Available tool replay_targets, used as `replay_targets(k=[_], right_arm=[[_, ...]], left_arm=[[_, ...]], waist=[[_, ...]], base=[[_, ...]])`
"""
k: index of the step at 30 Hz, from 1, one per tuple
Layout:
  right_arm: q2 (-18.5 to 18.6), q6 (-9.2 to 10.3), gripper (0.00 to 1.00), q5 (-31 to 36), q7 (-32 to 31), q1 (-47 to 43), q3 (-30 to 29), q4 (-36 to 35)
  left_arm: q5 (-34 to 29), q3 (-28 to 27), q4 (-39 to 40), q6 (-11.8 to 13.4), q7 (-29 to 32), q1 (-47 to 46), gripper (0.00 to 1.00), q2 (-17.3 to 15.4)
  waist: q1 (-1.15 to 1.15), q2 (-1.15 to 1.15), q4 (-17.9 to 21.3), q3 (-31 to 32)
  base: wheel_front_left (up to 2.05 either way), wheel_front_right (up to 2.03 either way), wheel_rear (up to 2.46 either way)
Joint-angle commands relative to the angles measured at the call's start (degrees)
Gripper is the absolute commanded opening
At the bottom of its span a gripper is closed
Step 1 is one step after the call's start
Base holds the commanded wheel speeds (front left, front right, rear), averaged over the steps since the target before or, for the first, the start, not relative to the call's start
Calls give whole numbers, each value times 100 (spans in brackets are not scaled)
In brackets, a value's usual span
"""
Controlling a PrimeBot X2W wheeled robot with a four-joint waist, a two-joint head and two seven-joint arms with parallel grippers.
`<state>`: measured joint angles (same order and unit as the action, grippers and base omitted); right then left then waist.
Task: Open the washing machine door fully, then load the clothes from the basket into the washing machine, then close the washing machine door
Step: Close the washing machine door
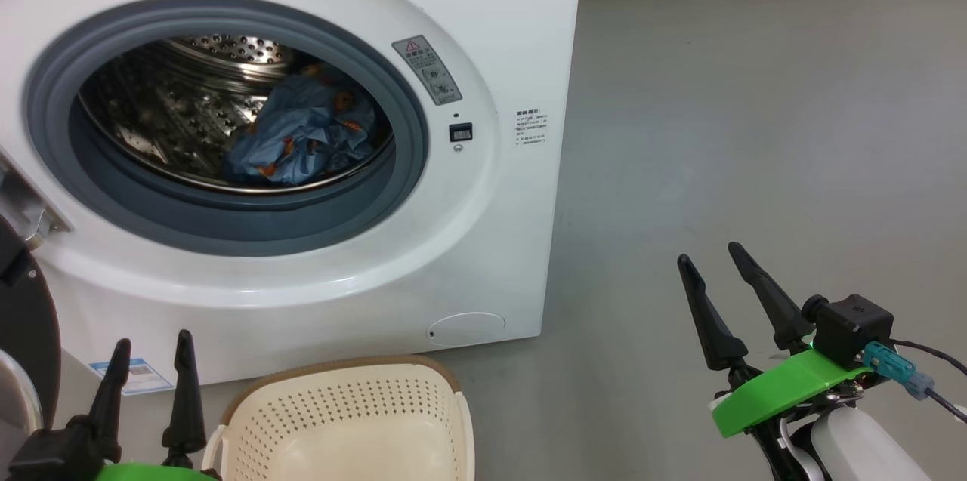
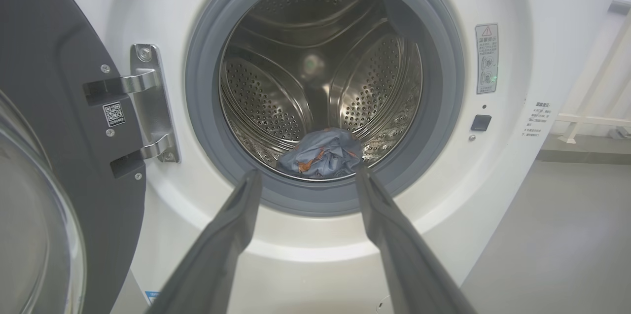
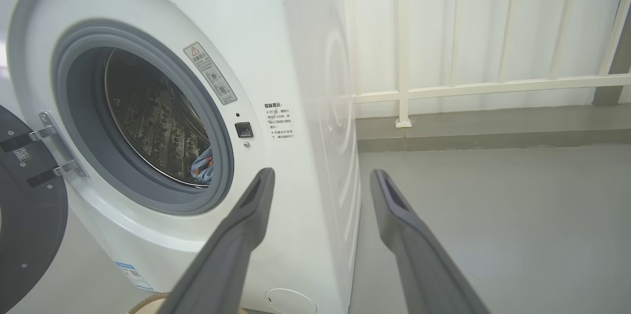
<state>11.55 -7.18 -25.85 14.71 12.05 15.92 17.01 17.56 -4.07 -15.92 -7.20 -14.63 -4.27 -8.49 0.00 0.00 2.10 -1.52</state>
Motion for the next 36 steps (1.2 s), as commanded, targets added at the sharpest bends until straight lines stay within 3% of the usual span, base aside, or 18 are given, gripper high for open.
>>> replay_targets(k=[1, 11, 26, 36], right_arm=[[35, -31, 100, -31, 29, 17, 82, -131], [31, -31, 100, -31, 29, 34, 81, -120], [30, -31, 100, -31, 29, 48, 96, -112], [44, -31, 100, -44, 29, 40, 125, -90]], left_arm=[[-8, -172, 105, -22, -37, -113, 100, -167], [-19, -180, 150, -25, -37, -113, 100, -174], [7, -131, 206, -28, -37, -86, 100, -207], [-7, -98, 184, -28, -37, -76, 100, -223]], waist=[[0, 0, 0, 1], [0, 0, 2, -16], [0, 0, -6, -26], [0, 0, 5, 11]], base=[[0, 0, 0], [-56, 43, 13], [-186, 167, 18], [-72, 72, 0]])
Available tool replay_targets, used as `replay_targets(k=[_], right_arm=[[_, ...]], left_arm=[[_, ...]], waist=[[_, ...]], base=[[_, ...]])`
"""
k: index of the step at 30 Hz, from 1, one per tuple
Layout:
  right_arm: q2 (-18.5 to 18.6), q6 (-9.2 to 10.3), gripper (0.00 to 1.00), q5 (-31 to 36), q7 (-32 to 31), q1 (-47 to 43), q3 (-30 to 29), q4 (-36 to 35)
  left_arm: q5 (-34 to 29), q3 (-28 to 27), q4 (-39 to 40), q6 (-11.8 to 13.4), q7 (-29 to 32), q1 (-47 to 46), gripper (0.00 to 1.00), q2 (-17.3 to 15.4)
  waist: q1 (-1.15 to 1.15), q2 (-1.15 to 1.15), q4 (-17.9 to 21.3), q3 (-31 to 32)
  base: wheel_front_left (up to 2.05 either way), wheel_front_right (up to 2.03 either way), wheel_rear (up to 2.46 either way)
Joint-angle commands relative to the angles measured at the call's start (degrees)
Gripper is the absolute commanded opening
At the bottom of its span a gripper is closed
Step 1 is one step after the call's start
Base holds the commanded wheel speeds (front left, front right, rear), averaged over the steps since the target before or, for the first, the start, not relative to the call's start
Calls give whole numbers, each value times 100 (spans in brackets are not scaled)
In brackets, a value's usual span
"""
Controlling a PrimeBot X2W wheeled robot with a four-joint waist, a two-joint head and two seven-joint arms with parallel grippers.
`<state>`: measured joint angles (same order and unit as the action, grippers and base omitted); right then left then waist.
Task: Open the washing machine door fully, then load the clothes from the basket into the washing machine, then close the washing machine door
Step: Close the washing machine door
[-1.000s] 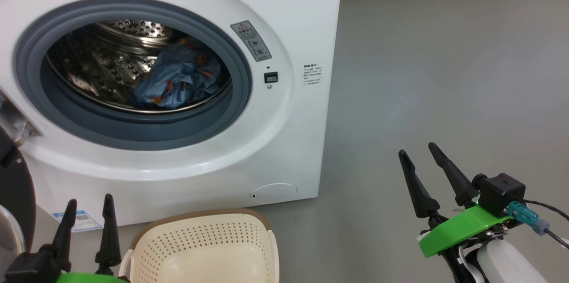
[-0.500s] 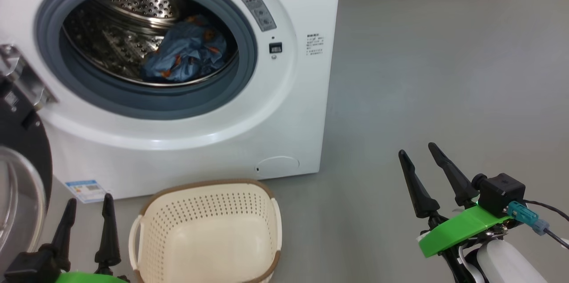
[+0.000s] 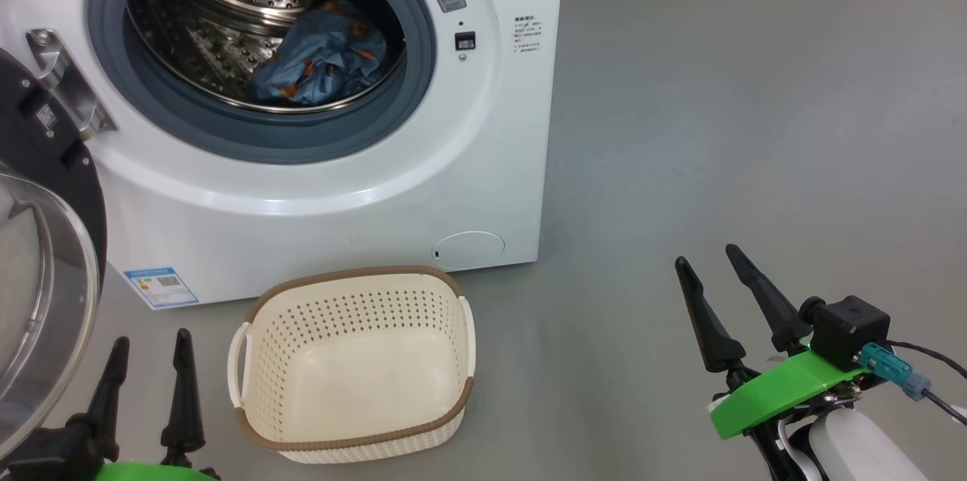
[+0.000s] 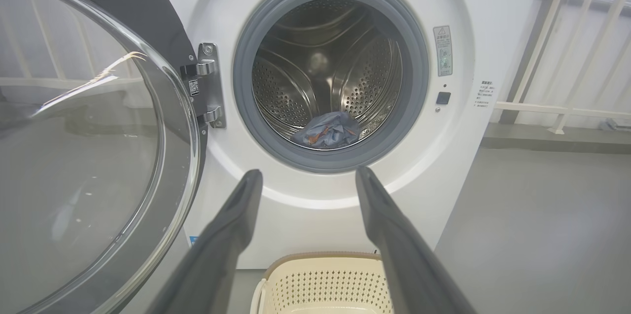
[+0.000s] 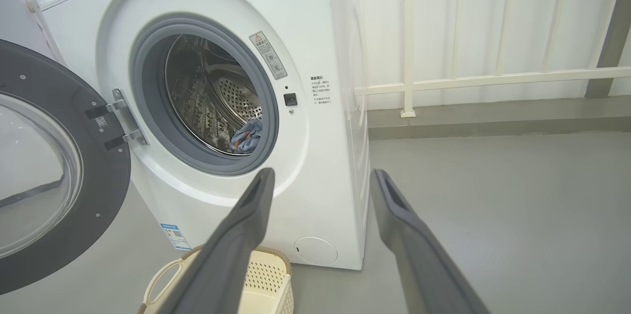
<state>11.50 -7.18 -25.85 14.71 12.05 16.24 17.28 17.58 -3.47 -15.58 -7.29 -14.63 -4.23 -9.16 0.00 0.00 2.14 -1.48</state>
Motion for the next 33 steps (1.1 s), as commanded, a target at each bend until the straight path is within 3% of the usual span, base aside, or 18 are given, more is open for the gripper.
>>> replay_targets(k=[1, 33], right_arm=[[53, -31, 100, -46, 29, 37, 95, -115], [52, -31, 100, -71, 29, 19, 86, -95]], left_arm=[[-8, -155, 147, -19, -37, -78, 100, -156], [-22, -149, 71, -20, -37, -89, 100, -132]], waist=[[0, 0, 0, 13], [0, 0, -51, 51]], base=[[0, 0, 0], [0, 0, 0]])
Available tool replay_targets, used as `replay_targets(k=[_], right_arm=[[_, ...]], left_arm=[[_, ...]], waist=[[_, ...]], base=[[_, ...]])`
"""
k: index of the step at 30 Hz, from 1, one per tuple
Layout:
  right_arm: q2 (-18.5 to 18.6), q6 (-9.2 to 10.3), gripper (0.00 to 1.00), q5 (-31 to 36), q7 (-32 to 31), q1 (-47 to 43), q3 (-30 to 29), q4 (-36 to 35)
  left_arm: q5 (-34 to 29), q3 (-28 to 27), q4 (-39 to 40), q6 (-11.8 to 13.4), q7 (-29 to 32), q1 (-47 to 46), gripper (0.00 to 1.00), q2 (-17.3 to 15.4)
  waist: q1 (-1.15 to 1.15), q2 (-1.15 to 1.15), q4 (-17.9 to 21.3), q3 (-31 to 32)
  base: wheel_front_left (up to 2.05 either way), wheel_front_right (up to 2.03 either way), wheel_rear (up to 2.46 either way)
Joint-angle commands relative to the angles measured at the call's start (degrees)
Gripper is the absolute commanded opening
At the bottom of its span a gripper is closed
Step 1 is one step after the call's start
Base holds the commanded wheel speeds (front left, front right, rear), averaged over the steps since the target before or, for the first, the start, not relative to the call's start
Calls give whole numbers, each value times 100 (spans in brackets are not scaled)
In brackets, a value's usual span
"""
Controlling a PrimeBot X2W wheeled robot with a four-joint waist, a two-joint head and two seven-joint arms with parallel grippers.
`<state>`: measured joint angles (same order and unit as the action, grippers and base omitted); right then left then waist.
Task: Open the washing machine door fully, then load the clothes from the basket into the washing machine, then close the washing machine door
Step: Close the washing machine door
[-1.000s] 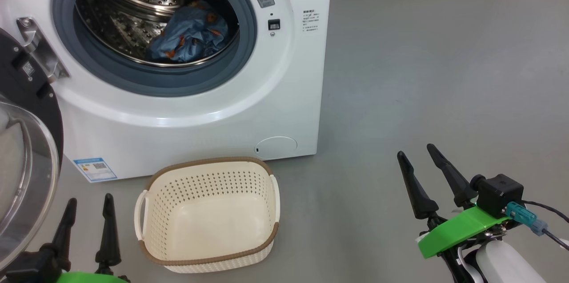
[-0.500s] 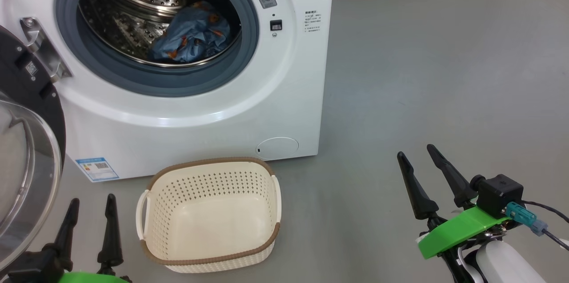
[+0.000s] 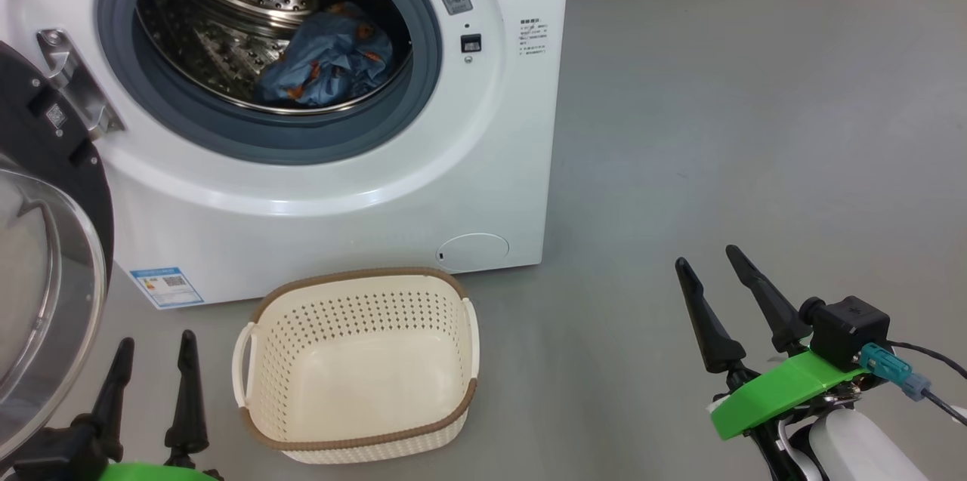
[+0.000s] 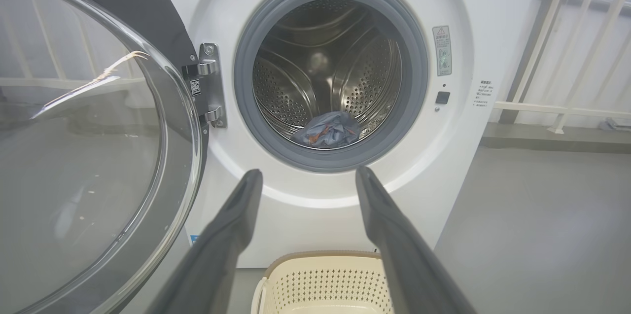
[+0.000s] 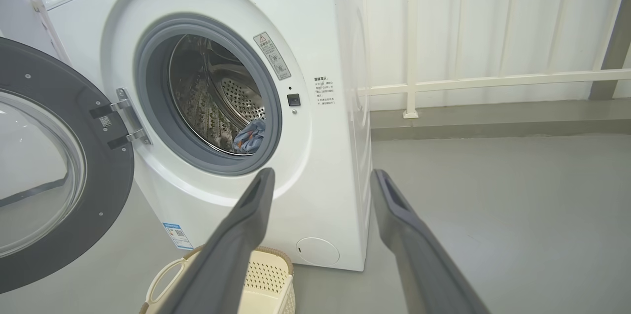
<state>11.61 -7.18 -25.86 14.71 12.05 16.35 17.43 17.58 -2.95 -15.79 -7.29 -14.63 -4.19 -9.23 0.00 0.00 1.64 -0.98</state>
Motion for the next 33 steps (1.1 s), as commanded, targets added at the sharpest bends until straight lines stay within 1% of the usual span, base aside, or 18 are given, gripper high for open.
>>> replay_targets(k=[1, 8, 16, 23, 33], right_arm=[[40, -31, 100, -72, 29, 20, 75, -109], [34, -31, 100, -82, 29, -3, 53, -103], [18, -31, 100, -94, 29, -43, 47, -111], [-1, -31, 100, -134, 29, -51, 108, -96], [-36, -31, 100, -148, 29, -29, 161, -64]], left_arm=[[-24, -203, 90, -20, -37, -95, 100, -125], [-35, -207, 77, -20, -37, -89, 100, -121], [-74, -216, 57, -17, -37, -82, 100, -124], [-165, -292, 60, 24, -37, -89, 100, -102], [-269, -382, 107, 61, -37, -47, 100, 0]], waist=[[0, 0, -5, 2], [0, 0, -47, 48], [0, 0, -289, 101], [0, 0, -702, 123], [0, 0, -1490, 84]], base=[[0, 0, 0], [0, 0, 0], [0, 0, 0], [0, 0, 0], [0, 0, 0]])
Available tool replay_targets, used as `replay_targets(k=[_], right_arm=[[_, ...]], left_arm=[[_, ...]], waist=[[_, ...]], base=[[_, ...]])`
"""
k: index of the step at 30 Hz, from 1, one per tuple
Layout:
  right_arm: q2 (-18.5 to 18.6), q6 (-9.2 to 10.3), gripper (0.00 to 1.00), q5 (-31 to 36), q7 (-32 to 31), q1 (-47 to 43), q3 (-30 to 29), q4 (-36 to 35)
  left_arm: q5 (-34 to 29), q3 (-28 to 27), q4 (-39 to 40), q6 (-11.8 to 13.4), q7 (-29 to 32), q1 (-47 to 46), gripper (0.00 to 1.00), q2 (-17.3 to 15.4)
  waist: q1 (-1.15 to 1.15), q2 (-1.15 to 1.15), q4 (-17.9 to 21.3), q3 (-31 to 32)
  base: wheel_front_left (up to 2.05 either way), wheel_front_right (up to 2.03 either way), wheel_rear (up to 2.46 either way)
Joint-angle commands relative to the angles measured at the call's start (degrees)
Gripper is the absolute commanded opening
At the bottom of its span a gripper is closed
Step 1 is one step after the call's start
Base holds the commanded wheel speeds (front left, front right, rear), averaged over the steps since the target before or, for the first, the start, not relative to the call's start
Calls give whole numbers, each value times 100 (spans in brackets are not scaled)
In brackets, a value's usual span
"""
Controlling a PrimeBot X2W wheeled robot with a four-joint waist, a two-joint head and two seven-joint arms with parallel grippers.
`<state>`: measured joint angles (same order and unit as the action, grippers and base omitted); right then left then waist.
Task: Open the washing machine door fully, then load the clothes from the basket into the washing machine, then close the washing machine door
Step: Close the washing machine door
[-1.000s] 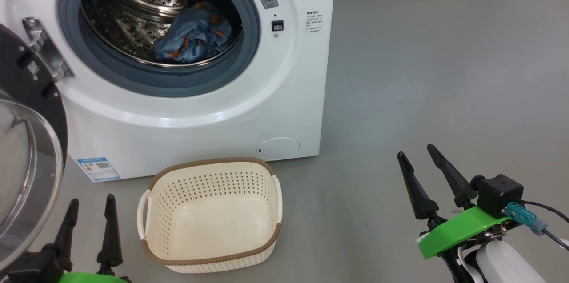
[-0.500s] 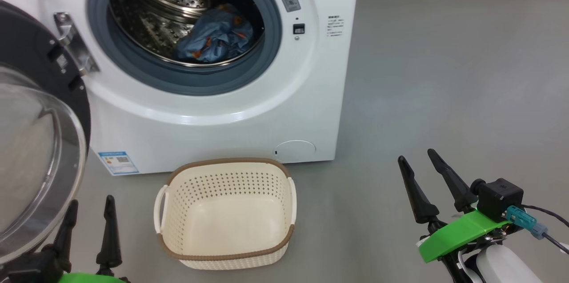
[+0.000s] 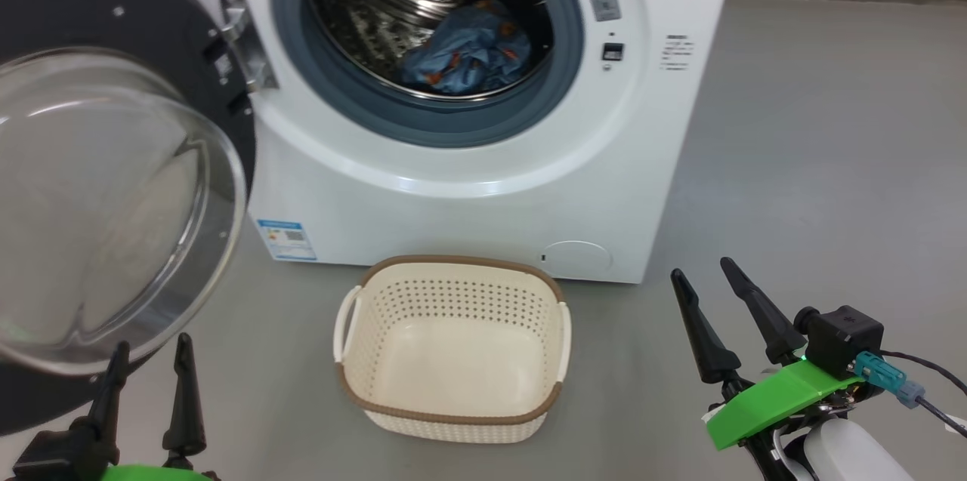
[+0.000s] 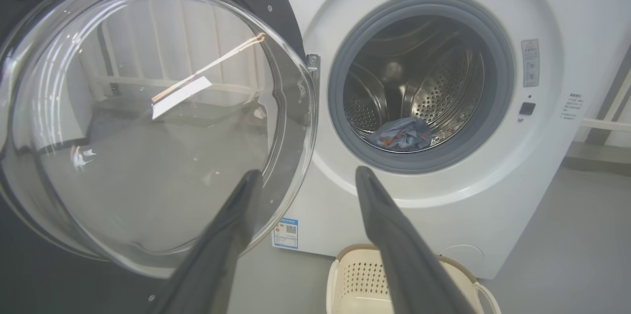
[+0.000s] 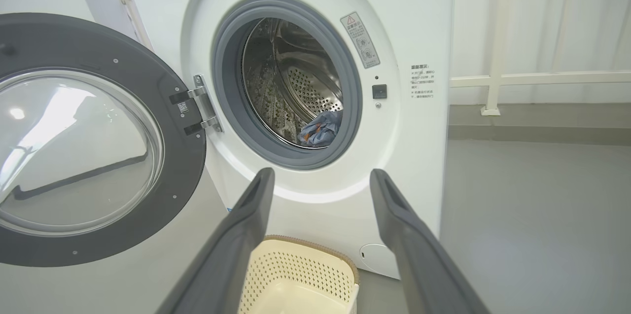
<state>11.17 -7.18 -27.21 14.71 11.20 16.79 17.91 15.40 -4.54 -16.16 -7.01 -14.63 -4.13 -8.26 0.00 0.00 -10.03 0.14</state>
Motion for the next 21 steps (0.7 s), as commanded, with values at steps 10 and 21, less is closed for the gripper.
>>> replay_targets(k=[10, 21], right_arm=[[-14, -31, 100, -11, 29, 118, 175, -71], [-6, -31, 100, -69, 29, 156, 314, -15]], left_arm=[[-84, -261, 99, 25, -37, -94, 100, -26], [-158, -304, -10, 37, -37, -91, 100, 15]], waist=[[0, 0, -1012, -80], [0, 0, -1406, 8]], base=[[0, 0, 0], [0, 0, 0]])
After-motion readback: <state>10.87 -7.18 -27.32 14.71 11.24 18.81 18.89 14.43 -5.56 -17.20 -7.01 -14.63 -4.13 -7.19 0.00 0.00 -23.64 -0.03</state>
